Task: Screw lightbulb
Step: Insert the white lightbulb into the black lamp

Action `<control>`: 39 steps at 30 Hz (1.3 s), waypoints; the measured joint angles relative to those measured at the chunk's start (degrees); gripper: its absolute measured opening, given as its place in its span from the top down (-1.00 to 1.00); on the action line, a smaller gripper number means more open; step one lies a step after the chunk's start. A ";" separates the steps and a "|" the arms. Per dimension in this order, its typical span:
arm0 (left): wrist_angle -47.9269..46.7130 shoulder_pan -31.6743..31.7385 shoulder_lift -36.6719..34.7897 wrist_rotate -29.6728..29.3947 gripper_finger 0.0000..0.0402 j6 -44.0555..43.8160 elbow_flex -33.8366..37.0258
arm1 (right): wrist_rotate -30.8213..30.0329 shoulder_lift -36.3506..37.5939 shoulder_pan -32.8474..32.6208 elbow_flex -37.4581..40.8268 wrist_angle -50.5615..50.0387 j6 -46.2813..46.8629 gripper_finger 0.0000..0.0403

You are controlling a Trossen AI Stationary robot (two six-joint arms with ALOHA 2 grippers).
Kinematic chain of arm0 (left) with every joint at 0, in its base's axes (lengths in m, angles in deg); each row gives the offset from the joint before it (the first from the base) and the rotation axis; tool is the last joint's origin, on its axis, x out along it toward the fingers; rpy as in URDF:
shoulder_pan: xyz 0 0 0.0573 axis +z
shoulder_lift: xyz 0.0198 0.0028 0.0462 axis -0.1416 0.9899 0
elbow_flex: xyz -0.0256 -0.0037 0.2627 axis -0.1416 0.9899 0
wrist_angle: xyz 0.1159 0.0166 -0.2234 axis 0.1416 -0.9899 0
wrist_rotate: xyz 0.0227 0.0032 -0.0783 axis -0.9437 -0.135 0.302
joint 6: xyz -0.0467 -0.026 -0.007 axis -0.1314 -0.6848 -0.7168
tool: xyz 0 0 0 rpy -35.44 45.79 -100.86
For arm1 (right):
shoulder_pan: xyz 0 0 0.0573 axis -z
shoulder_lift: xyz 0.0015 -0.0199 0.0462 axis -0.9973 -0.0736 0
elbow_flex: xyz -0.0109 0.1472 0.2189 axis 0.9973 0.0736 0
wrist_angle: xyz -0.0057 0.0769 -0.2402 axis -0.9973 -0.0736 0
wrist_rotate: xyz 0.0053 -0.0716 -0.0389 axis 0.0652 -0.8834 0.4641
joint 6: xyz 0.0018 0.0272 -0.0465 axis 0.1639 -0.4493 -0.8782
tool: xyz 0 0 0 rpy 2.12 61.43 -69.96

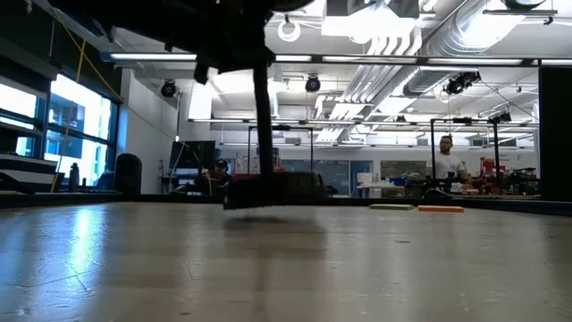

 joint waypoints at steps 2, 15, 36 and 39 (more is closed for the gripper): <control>0.26 -2.50 0.70 -6.85 0.70 0.60 0.03 | -0.69 0.00 0.13 0.00 0.54 0.79 -0.26; 2.17 -5.33 2.44 -9.06 0.47 4.93 -0.05 | -0.14 -0.02 0.46 0.00 0.78 0.37 -0.26; -33.45 -6.68 -17.16 -6.44 -0.36 -4.36 -0.07 | -0.56 -0.07 1.26 -0.36 1.69 -1.60 -0.26; -37.63 -6.68 -19.69 -7.91 -0.36 -5.37 -0.07 | -2.29 -1.33 1.80 -1.46 1.93 -2.90 -0.26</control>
